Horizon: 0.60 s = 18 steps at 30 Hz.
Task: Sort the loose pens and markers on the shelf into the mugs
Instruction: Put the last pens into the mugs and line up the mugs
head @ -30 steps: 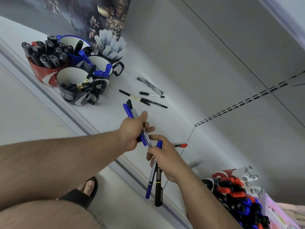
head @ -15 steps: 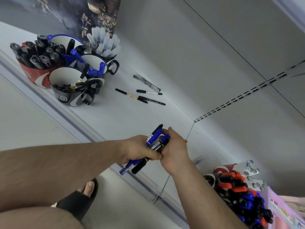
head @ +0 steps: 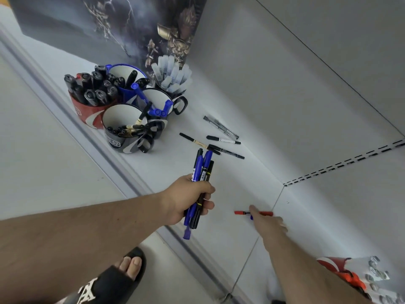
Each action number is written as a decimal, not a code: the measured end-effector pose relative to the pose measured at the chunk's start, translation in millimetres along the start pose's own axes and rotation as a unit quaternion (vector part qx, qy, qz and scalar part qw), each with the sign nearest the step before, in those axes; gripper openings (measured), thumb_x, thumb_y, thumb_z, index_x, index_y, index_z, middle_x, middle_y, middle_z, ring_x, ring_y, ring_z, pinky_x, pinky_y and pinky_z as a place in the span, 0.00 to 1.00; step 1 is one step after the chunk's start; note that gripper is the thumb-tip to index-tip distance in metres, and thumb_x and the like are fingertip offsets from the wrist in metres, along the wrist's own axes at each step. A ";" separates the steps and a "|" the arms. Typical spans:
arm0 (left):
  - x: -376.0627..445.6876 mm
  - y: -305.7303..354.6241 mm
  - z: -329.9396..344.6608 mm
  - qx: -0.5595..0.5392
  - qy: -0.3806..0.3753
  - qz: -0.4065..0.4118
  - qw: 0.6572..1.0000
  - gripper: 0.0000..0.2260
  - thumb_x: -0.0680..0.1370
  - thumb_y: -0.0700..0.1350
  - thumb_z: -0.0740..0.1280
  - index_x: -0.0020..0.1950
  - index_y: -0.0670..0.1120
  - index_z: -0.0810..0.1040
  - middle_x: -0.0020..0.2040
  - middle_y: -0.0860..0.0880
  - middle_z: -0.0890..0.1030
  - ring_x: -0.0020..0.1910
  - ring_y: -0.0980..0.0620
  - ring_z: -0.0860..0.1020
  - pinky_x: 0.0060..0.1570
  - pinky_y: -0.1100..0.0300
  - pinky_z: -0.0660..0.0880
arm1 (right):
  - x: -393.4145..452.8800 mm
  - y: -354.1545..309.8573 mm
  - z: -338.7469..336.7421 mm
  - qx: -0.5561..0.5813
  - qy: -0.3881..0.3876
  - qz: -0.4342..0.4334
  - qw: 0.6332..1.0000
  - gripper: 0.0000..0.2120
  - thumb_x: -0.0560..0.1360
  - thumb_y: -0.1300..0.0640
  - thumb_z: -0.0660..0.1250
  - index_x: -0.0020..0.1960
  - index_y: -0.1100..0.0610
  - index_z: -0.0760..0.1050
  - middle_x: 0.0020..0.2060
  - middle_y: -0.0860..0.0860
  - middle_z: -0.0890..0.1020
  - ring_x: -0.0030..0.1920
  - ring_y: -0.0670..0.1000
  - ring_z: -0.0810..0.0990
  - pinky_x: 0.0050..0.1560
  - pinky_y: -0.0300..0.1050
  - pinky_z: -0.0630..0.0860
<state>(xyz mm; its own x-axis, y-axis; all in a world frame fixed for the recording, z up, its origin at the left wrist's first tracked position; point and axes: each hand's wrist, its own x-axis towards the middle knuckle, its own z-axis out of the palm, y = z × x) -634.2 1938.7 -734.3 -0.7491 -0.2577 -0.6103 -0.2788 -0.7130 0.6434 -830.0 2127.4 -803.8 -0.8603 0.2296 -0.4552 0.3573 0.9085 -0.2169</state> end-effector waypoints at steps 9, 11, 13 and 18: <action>3.8 14.4 -31.9 -0.046 0.063 0.009 0.997 0.05 0.78 0.38 0.66 0.45 0.44 0.70 0.31 0.46 0.76 0.25 0.51 0.72 0.28 0.60 0.74 | -22.3 -21.7 25.0 -0.165 0.022 -0.227 0.960 0.26 0.76 0.62 0.60 0.71 0.59 0.54 0.57 0.62 0.75 0.52 0.63 0.78 0.48 0.52 0.77; 10.2 19.7 -38.6 -0.030 0.079 0.016 0.996 0.07 0.77 0.39 0.67 0.44 0.44 0.69 0.29 0.47 0.74 0.23 0.52 0.69 0.26 0.61 0.71 | -25.5 -25.7 28.4 -0.167 -0.005 -0.264 0.950 0.31 0.76 0.61 0.61 0.74 0.57 0.50 0.55 0.59 0.76 0.47 0.59 0.79 0.44 0.49 0.77; 17.4 23.3 -44.4 -0.011 0.091 0.020 0.996 0.08 0.76 0.38 0.68 0.43 0.45 0.68 0.28 0.47 0.73 0.23 0.52 0.68 0.25 0.61 0.70 | -27.1 -41.0 27.7 -0.151 -0.032 -0.281 0.947 0.35 0.75 0.62 0.62 0.75 0.54 0.46 0.51 0.57 0.76 0.43 0.56 0.79 0.37 0.45 0.75; 24.8 32.0 -53.2 -0.002 0.090 0.013 0.996 0.10 0.75 0.36 0.68 0.42 0.45 0.67 0.29 0.47 0.72 0.23 0.50 0.67 0.26 0.62 0.68 | -36.3 -110.5 16.3 -0.127 -0.051 -0.365 0.921 0.36 0.73 0.67 0.59 0.74 0.49 0.47 0.42 0.53 0.74 0.37 0.54 0.76 0.31 0.43 0.70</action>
<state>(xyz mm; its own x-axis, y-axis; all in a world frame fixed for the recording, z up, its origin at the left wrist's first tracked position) -629.7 1874.8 -753.4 -0.6367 -0.3886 -0.6660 -0.2575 -0.7070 0.6587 -832.3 2013.0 -777.4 -0.7937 -0.4976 -0.3499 -0.4113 0.8628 -0.2940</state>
